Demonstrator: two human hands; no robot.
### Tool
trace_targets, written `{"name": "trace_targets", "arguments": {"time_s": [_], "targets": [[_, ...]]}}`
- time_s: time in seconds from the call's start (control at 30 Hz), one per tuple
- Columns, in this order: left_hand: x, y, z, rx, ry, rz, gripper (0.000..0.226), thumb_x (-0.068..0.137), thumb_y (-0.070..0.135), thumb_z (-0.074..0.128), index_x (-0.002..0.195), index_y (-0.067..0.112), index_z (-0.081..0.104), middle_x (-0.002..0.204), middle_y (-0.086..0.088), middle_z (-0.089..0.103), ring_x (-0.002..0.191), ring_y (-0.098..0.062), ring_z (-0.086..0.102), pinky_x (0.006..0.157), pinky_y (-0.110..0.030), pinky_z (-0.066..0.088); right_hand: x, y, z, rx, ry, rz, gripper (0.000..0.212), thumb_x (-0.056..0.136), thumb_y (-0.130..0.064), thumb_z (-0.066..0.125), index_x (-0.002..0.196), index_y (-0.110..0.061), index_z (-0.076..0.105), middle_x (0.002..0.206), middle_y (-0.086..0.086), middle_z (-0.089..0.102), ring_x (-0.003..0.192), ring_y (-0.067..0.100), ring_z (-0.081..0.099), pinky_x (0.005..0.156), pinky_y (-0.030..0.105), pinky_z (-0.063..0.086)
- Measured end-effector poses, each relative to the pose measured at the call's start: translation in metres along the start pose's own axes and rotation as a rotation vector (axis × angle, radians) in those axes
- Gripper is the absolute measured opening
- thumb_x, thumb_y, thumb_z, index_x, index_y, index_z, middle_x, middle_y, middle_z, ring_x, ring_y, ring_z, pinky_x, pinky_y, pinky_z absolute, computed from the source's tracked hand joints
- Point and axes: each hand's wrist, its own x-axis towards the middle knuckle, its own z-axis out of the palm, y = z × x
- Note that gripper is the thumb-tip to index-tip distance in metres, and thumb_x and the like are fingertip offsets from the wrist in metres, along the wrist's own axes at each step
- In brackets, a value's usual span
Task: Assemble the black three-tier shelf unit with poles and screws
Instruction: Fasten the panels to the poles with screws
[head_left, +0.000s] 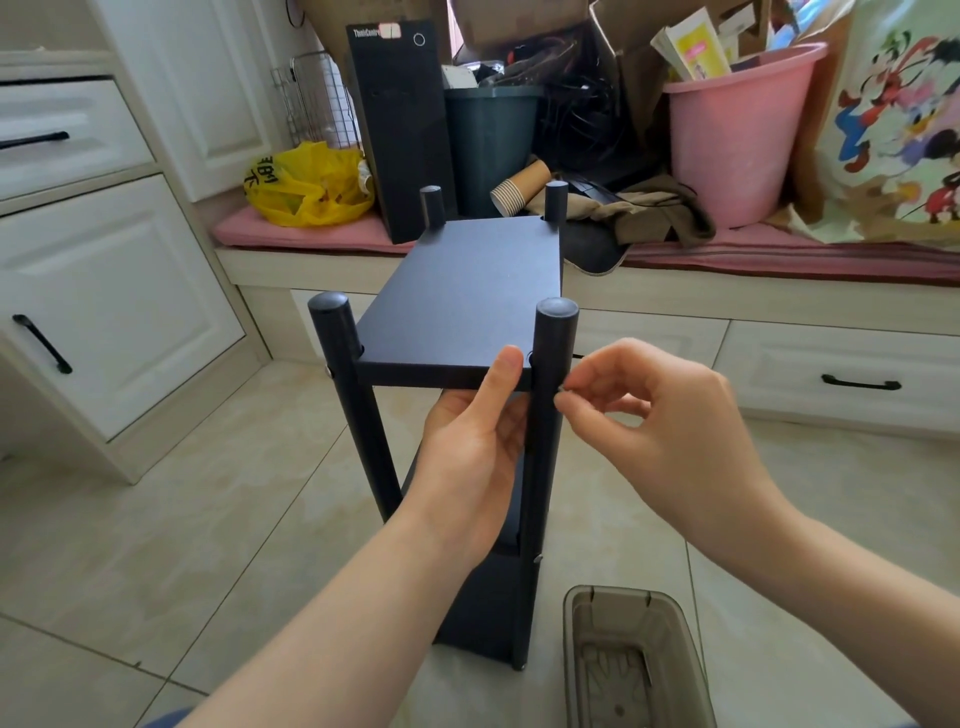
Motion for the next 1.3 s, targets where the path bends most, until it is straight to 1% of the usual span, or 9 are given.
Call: {"name": "trace_targets", "arguments": {"time_s": [0.17,0.33,0.57,0.63,0.73,0.9,1.13,1.2,1.3], "targets": [[0.000,0.003,-0.006,0.061,-0.046,-0.007,0.051,0.085,0.033,0.067,0.123,0.000,0.067,0.118,-0.017,0.073,0.111,-0.027,0.070,0.094,-0.032,0.057,0.002,0.002,0.000,0.039,0.020,0.019,0.015,0.081,-0.018,0.080,0.080,-0.027,0.068,0.077,-0.017,0.071,0.075,0.003,0.069,0.069,0.010,0.048],[-0.002,0.004,-0.015,0.088,-0.057,-0.005,0.045,0.083,0.034,0.069,0.116,0.003,0.069,0.115,-0.015,0.074,0.111,-0.027,0.071,0.095,-0.032,0.057,0.002,0.001,-0.001,0.027,-0.007,0.047,0.015,0.081,-0.031,0.078,0.074,-0.024,0.067,0.067,-0.015,0.070,0.063,0.004,0.066,0.060,0.013,0.048],[-0.004,0.004,-0.015,0.078,-0.038,-0.007,0.051,0.081,0.037,0.070,0.119,0.003,0.066,0.117,-0.014,0.074,0.112,-0.025,0.071,0.099,-0.034,0.055,0.003,0.002,0.004,0.035,-0.010,0.012,0.017,0.080,-0.028,0.079,0.071,-0.025,0.065,0.065,-0.014,0.070,0.061,0.005,0.065,0.060,0.012,0.047],[-0.004,0.004,-0.014,0.060,-0.042,-0.012,0.048,0.081,0.036,0.070,0.118,0.005,0.067,0.116,-0.013,0.074,0.110,-0.025,0.071,0.097,-0.032,0.056,0.002,0.003,0.002,-0.032,-0.003,-0.043,0.016,0.081,-0.026,0.079,0.073,-0.021,0.066,0.064,-0.011,0.069,0.066,0.005,0.065,0.063,0.011,0.048],[-0.004,0.005,-0.012,0.021,-0.048,-0.016,0.048,0.086,0.033,0.067,0.123,0.003,0.066,0.118,-0.015,0.073,0.112,-0.026,0.070,0.093,-0.029,0.057,0.000,0.002,0.003,-0.260,0.043,-0.237,0.017,0.082,-0.019,0.079,0.078,-0.013,0.064,0.067,-0.009,0.063,0.073,0.009,0.059,0.068,0.011,0.045],[-0.002,0.008,-0.010,0.014,-0.031,-0.027,0.053,0.093,0.033,0.059,0.130,-0.005,0.061,0.117,-0.016,0.073,0.109,-0.026,0.072,0.091,-0.028,0.058,0.001,0.000,0.003,-0.073,0.017,-0.104,0.022,0.081,-0.018,0.080,0.089,-0.022,0.060,0.074,-0.017,0.066,0.078,0.002,0.066,0.075,0.011,0.049],[-0.003,0.008,-0.011,0.027,-0.035,-0.022,0.049,0.093,0.027,0.059,0.127,-0.008,0.062,0.118,-0.020,0.072,0.111,-0.028,0.070,0.096,-0.031,0.057,0.003,0.001,0.004,-0.057,0.009,-0.089,0.014,0.080,-0.016,0.081,0.080,-0.018,0.066,0.072,-0.019,0.066,0.076,-0.001,0.066,0.073,0.008,0.049],[-0.003,0.007,-0.010,0.030,-0.027,-0.027,0.051,0.092,0.029,0.060,0.127,-0.008,0.063,0.120,-0.021,0.071,0.114,-0.029,0.069,0.100,-0.033,0.055,0.004,0.002,0.003,-0.029,0.008,-0.062,0.015,0.079,-0.020,0.081,0.077,-0.020,0.066,0.069,-0.015,0.067,0.075,0.003,0.066,0.071,0.010,0.049],[-0.003,0.008,-0.009,0.022,-0.025,-0.028,0.052,0.092,0.029,0.060,0.127,-0.008,0.062,0.122,-0.021,0.070,0.114,-0.029,0.069,0.101,-0.034,0.054,0.006,0.002,0.003,-0.009,-0.005,-0.023,0.016,0.077,-0.026,0.080,0.074,-0.026,0.064,0.076,-0.016,0.068,0.074,0.007,0.066,0.068,0.016,0.051]]}}
